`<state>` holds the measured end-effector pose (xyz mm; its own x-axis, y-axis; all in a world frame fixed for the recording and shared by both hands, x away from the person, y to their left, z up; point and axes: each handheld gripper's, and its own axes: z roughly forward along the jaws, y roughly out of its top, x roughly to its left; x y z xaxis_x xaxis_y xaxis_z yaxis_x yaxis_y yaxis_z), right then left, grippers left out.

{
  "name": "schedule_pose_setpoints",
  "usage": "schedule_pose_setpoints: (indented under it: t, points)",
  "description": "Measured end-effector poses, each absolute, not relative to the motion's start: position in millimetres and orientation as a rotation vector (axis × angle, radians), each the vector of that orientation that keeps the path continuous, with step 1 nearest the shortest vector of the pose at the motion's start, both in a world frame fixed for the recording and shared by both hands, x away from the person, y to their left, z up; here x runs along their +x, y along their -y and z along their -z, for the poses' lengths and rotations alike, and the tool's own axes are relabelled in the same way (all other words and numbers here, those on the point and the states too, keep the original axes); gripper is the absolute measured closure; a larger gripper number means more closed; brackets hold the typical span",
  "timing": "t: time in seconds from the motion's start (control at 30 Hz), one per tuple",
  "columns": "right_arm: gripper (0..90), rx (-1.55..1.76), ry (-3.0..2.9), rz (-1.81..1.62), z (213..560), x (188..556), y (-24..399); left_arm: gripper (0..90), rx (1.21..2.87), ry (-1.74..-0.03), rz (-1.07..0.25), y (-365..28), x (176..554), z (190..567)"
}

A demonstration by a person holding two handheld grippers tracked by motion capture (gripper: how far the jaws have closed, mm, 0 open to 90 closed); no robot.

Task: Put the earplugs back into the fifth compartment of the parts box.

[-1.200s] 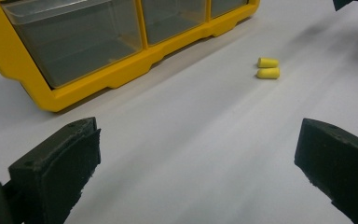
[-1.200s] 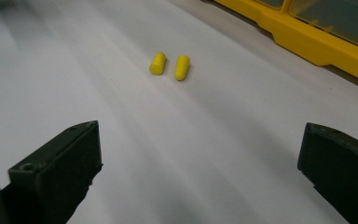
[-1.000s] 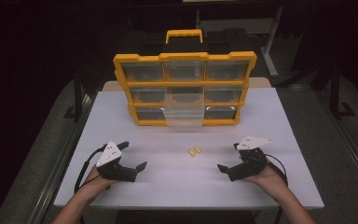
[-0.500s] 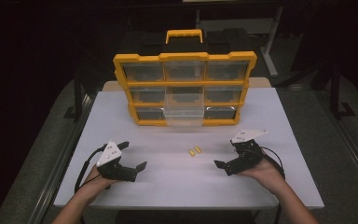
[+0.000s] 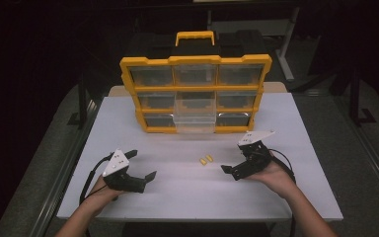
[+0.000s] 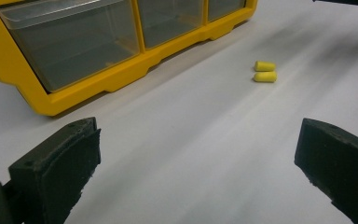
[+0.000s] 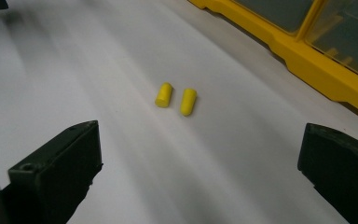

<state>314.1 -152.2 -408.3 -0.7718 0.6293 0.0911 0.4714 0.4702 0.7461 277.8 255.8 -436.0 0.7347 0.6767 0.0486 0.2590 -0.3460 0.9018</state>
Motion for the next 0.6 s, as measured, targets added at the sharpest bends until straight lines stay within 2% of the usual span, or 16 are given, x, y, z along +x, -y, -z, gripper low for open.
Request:
schedule_pose_setpoints:
  t: [0.6]
  points:
    - [0.0,0.947,-2.539,-1.191,403.5,332.1,133.4,0.0,1.918,-0.723,-0.511,-255.5,277.8,435.9]
